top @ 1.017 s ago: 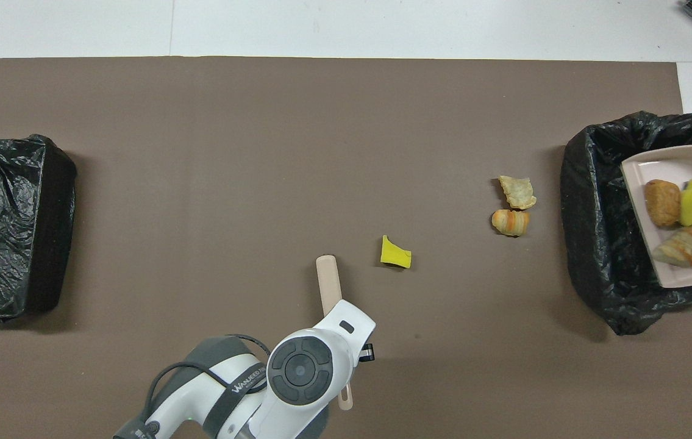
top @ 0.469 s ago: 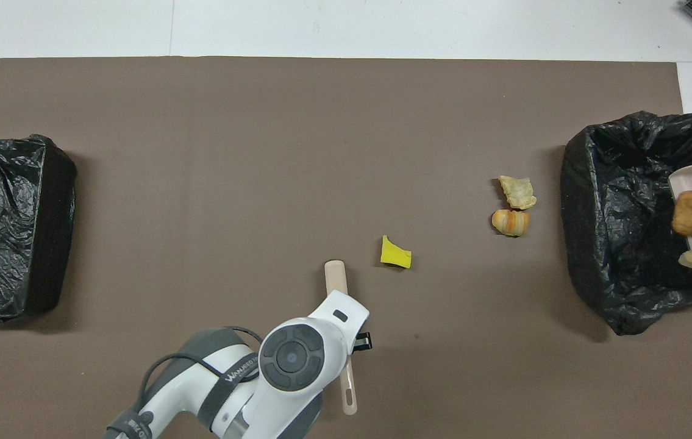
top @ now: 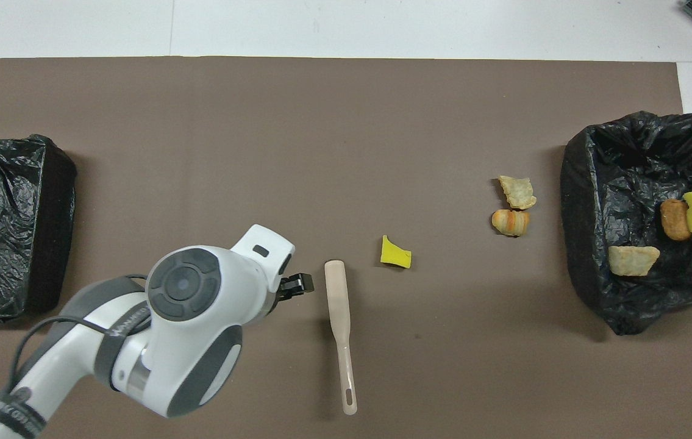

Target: Sweep and dump trash in bin

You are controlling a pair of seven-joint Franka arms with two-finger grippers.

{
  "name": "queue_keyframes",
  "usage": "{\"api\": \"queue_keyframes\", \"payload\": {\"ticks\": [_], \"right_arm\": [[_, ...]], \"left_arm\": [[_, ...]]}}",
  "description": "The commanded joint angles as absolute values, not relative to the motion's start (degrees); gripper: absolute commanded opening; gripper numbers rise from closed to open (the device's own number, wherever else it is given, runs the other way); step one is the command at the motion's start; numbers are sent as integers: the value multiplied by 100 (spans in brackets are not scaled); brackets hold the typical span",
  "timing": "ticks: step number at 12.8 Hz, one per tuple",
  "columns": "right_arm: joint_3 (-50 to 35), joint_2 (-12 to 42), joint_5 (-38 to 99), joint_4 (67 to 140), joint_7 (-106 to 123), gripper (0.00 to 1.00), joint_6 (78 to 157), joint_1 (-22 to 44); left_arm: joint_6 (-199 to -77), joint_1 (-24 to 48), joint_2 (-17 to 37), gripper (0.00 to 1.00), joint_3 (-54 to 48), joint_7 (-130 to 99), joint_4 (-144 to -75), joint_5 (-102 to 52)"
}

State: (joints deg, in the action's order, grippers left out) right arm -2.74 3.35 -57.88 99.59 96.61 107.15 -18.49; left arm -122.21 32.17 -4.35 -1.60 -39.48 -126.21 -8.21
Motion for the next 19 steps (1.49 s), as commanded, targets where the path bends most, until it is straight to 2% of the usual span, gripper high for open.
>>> {"api": "queue_keyframes", "payload": {"ticks": [1,4,8,10,13,15,19], "right_arm": [[-377,18,-6073,10213,9554,0,10811,-1855],[-378,-131,-6274,10414,9344,0,10714,-1539],[-378,-360,-6977,10521,9194,0,10758,-1574],[-395,-369,-6857,10512,9036,0,10714,-1512],[-413,-334,-5822,10503,8922,0,10705,-1284],[-422,-308,-5049,10503,8894,0,10722,-1196],[-422,-246,-3589,10450,8729,0,10723,-959]], "left_arm": [[-11639,2534,-843,100,-220,-3193,-12674,-738],[-11277,1830,-958,100,-220,-2375,-12683,-547],[-11197,872,-949,100,-220,-1066,-12683,-439],[-11197,521,-958,100,-211,-495,-12656,-422],[-11145,-7,-870,100,-220,43,-12157,-404],[-11083,-44,-818,100,-220,70,-11753,-308],[-10461,-97,-335,100,-228,88,-10322,-211]]}}
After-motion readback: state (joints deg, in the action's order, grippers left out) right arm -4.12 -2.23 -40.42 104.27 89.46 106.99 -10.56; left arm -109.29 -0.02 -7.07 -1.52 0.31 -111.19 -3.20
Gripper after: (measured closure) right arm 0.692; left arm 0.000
